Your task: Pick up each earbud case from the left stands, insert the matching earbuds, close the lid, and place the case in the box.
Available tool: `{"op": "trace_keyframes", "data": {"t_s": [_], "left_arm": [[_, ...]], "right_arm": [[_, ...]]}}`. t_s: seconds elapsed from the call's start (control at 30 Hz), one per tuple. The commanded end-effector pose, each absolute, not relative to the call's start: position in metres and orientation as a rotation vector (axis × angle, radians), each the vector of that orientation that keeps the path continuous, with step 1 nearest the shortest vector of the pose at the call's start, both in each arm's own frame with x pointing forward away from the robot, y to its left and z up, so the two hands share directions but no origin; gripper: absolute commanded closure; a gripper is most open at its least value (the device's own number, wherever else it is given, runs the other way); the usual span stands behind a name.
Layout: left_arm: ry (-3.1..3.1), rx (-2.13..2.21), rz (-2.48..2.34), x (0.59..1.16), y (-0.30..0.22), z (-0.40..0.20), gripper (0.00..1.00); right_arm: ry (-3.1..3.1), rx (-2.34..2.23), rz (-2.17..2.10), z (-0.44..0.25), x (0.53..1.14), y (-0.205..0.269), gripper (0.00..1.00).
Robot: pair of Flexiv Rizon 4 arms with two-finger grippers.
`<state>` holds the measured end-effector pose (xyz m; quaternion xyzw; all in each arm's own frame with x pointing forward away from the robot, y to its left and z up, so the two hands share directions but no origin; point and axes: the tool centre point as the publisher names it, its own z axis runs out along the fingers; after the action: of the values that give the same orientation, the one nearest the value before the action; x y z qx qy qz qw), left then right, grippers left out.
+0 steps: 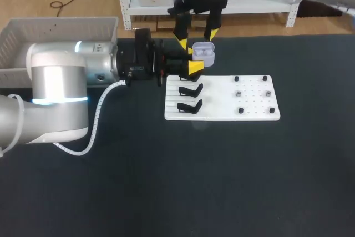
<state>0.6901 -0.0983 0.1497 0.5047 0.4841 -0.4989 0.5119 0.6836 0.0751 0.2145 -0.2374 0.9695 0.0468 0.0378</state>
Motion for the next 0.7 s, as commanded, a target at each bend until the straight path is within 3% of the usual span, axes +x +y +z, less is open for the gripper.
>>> {"op": "trace_keyframes", "data": {"t_s": [0.03, 0.37, 0.7], "left_arm": [[1.164, 1.211, -1.195, 0.689, -0.099, 0.149, 1.00], [1.164, 1.211, -1.195, 0.689, -0.099, 0.149, 1.00], [1.164, 1.211, -1.195, 0.689, -0.099, 0.149, 1.00]], "right_arm": [[2.963, -0.610, 0.177, 0.220, 0.685, 0.059, 0.00], [2.945, -0.049, 0.170, 0.212, 0.727, 0.035, 0.00], [2.965, 0.073, 0.164, 0.193, 0.748, 0.017, 0.00]]}}
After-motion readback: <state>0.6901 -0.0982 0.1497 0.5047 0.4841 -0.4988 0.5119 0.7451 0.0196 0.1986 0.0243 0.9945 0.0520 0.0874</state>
